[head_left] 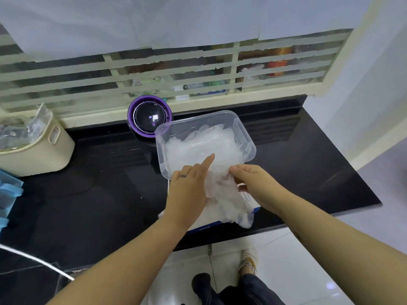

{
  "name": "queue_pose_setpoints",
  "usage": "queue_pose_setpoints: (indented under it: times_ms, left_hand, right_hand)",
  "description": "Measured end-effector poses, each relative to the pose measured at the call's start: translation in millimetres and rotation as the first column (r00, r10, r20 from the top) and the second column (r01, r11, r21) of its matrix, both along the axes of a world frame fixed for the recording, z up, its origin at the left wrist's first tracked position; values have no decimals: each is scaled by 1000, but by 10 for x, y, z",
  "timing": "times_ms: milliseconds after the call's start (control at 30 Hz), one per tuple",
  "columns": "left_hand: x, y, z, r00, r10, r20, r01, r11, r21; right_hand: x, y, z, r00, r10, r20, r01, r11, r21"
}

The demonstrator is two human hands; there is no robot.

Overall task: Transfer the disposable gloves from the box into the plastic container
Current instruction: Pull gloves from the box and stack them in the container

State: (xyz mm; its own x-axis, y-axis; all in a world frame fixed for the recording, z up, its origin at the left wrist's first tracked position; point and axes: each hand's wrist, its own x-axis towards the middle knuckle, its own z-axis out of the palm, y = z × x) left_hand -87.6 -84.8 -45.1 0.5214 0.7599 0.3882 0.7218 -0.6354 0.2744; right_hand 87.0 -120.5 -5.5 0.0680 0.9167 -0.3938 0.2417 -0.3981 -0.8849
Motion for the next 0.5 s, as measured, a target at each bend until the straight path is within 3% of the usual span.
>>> queue_pose_setpoints:
  times_ms: [100, 333, 433, 500]
  left_hand:
    - [-67, 40, -55, 997, -41, 67, 44, 998, -44]
    - [-176, 76, -150, 979, -160, 128, 152, 986, 67]
    - [-226, 65, -198, 954, -295, -52, 300, 929, 216]
    - [-232, 51, -268, 905, -368, -216, 406, 897, 175]
  right_hand:
    - [39, -2, -16, 994, -62, 88, 57, 997, 59]
    - [70, 10, -61, 926, -337, 167, 297, 928, 225]
    - [99, -5, -26, 869, -484, 105, 439, 851, 288]
    - [121, -10, 3, 847, -529, 58, 491, 818, 299]
